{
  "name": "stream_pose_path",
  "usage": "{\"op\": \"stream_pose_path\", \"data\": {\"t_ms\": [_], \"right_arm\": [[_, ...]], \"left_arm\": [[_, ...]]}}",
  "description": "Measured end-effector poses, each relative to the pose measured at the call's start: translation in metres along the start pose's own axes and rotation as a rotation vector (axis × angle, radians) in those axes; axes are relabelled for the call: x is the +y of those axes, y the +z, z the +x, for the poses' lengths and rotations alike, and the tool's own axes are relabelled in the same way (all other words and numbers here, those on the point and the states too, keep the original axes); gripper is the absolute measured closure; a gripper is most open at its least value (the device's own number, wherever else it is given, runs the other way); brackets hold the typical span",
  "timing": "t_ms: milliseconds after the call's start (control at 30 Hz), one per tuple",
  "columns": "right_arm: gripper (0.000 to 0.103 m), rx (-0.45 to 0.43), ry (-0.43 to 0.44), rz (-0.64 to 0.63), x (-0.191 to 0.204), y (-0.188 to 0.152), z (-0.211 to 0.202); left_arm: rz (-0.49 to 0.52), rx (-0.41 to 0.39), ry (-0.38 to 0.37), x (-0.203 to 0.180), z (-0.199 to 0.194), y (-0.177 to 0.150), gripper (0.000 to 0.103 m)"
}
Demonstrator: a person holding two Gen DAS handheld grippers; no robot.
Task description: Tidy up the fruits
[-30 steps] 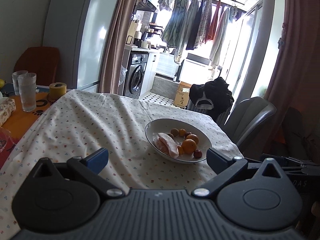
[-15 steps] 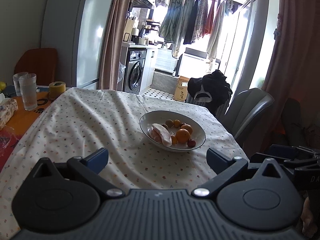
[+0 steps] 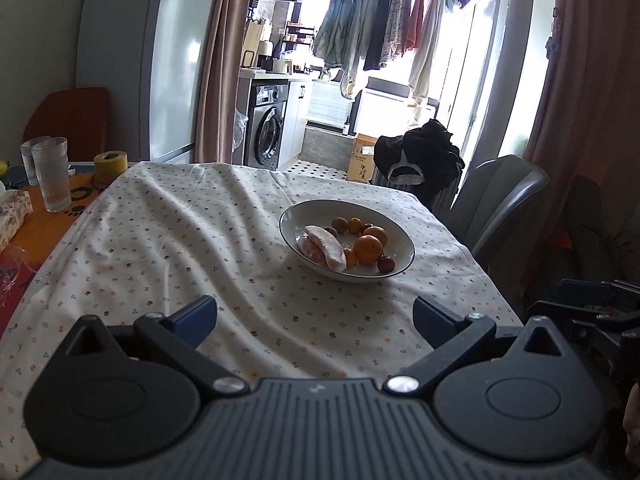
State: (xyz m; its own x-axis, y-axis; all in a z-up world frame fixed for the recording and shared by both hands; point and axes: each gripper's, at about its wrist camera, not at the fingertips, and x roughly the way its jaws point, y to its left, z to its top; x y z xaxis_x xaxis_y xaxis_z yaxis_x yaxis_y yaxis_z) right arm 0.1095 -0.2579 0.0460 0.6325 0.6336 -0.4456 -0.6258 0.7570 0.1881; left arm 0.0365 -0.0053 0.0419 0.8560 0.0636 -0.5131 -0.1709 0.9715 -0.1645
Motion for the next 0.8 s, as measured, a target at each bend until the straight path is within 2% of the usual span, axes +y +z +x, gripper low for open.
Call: {"op": "stream_pose_path", "data": {"t_ms": [800], "right_arm": [[0.000, 0.002, -0.004, -0.001, 0.0021, -0.0004, 0.0008]], "left_arm": [[0.002, -0.006, 0.000, 0.0021, -0.0041, 0.0031, 0.000]]}}
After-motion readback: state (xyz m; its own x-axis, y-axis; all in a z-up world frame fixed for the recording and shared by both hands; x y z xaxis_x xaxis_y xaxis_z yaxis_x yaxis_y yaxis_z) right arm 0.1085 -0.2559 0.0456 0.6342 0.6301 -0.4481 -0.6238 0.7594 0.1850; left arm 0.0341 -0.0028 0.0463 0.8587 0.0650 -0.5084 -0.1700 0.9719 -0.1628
